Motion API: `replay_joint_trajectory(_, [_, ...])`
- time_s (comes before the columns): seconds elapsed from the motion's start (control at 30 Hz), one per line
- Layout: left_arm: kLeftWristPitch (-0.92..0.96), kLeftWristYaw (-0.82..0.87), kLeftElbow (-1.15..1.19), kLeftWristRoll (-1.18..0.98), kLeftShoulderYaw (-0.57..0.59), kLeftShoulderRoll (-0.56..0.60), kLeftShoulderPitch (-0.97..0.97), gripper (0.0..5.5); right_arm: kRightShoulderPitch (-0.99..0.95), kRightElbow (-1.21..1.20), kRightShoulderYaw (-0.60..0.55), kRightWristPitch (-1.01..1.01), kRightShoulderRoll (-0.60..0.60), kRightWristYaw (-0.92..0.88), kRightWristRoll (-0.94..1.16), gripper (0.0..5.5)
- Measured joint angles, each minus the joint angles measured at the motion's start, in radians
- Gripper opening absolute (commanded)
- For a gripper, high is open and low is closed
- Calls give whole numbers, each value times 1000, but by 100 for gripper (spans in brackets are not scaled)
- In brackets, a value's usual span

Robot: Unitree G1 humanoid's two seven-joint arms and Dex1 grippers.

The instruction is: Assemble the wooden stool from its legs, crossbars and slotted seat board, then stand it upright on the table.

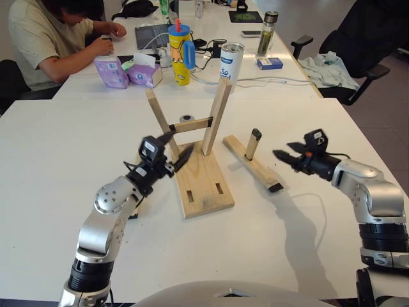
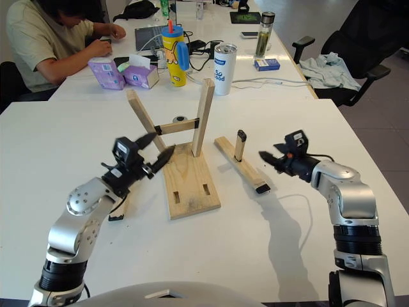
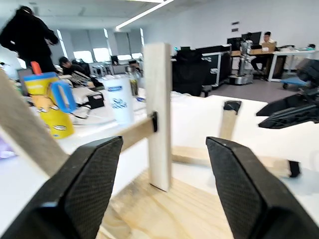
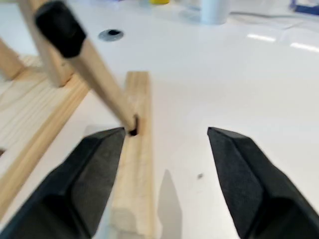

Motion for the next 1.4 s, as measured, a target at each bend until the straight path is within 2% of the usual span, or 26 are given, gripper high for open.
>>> replay_joint_trajectory(0.13, [2,-106,-10,-3,-85,63,27,310,17,7,55,19,1,1,-17,434])
replay_joint_trajectory(0.3, [-95,-178,98,213,-238,164,-30,310,-18,115,111,-60,36,-28,-87,434])
replay_joint_trajectory(0.43, [-189,-175,191,407,-346,194,-65,310,-52,198,147,-120,58,-24,-122,434])
replay_joint_trajectory(0.63, [-263,-161,266,547,-394,203,-87,310,-84,274,173,-164,93,-22,-159,336])
replay_joint_trajectory(0.87, [-309,-186,282,576,-356,263,-108,310,-86,302,198,-245,106,-21,-205,207])
replay_joint_trajectory(1.1, [-462,-242,338,578,-320,351,-148,310,-81,316,188,-300,137,-75,-237,205])
replay_joint_trajectory(1.23, [-419,-234,296,345,-195,272,-132,310,-66,306,71,-339,207,-125,-165,205])
replay_joint_trajectory(1.4, [-175,-197,193,12,-21,160,-136,310,-79,230,-136,-383,270,-162,13,205])
